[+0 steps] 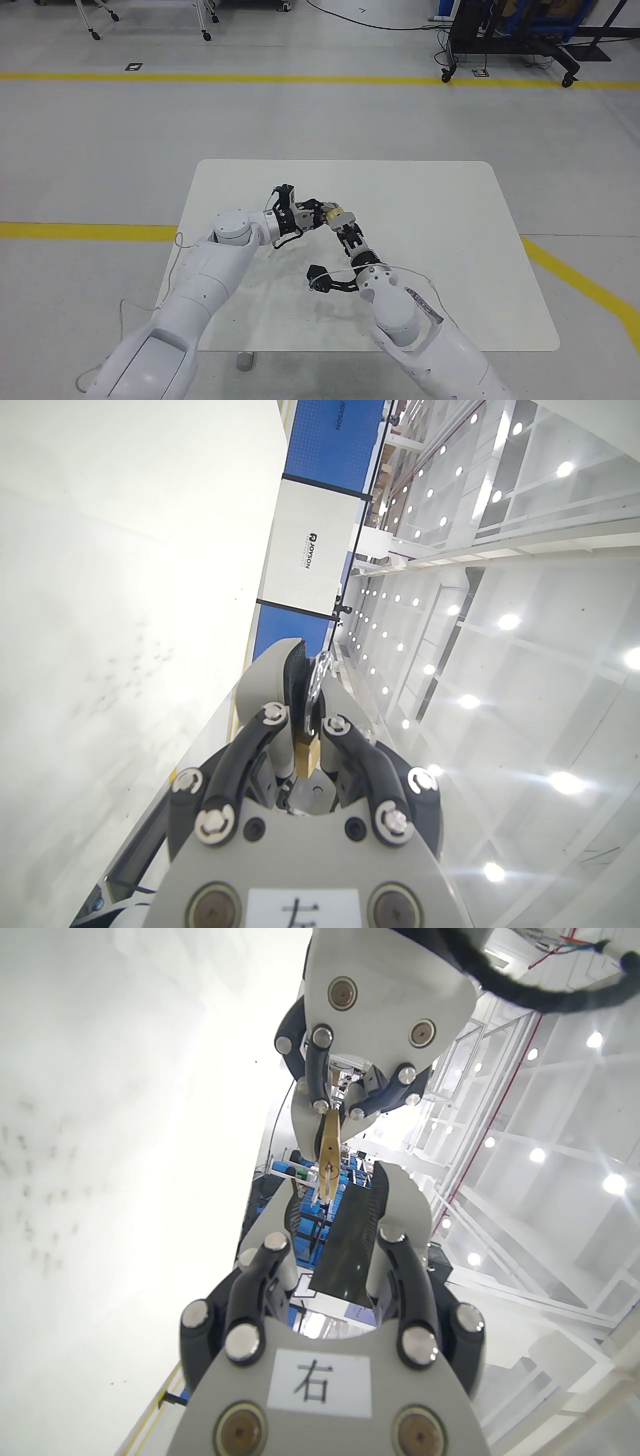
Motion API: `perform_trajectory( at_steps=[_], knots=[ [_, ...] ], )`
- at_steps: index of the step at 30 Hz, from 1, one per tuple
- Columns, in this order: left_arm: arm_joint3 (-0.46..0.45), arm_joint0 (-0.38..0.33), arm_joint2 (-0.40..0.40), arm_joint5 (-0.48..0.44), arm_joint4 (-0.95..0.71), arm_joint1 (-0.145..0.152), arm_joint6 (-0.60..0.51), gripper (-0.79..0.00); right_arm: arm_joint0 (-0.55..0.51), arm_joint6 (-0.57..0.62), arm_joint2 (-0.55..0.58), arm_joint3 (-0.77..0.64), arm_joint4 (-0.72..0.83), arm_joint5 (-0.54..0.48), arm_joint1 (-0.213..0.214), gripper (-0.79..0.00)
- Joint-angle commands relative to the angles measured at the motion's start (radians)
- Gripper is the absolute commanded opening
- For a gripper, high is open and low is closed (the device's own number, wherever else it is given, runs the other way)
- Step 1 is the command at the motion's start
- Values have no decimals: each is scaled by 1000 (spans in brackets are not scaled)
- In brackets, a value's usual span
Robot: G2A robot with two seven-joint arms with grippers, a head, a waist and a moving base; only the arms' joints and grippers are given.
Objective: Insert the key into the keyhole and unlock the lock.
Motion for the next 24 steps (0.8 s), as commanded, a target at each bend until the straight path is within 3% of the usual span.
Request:
perform_trajectory(
  at_steps=[1,5,9,10,11,12,22,24],
  knots=[
    [0,1,-6,-9,-3,1,4,-785,-22,-34,33,-28,50,21,4,-262],
    [-9,4,-11,-49,16,2,23,-785,-94,-137,125,-92,170,65,19,-283],
    [-32,14,-10,-95,43,4,44,-785,-166,-313,244,-125,398,100,34,-299],
    [-36,17,-12,-104,43,4,48,-785,-180,-373,278,-122,481,100,37,-203],
    [-40,18,-13,-115,51,4,53,-785,-191,-435,314,-115,567,95,40,-12],
    [-44,20,-13,-125,60,5,57,-785,-200,-500,347,-104,648,78,43,0],
    [-90,55,-24,-203,105,10,132,-785,-200,-500,347,-104,648,78,43,0],
    [-100,65,-28,-220,103,10,147,-785,-197,-555,337,-82,704,45,43,0]
  ],
)
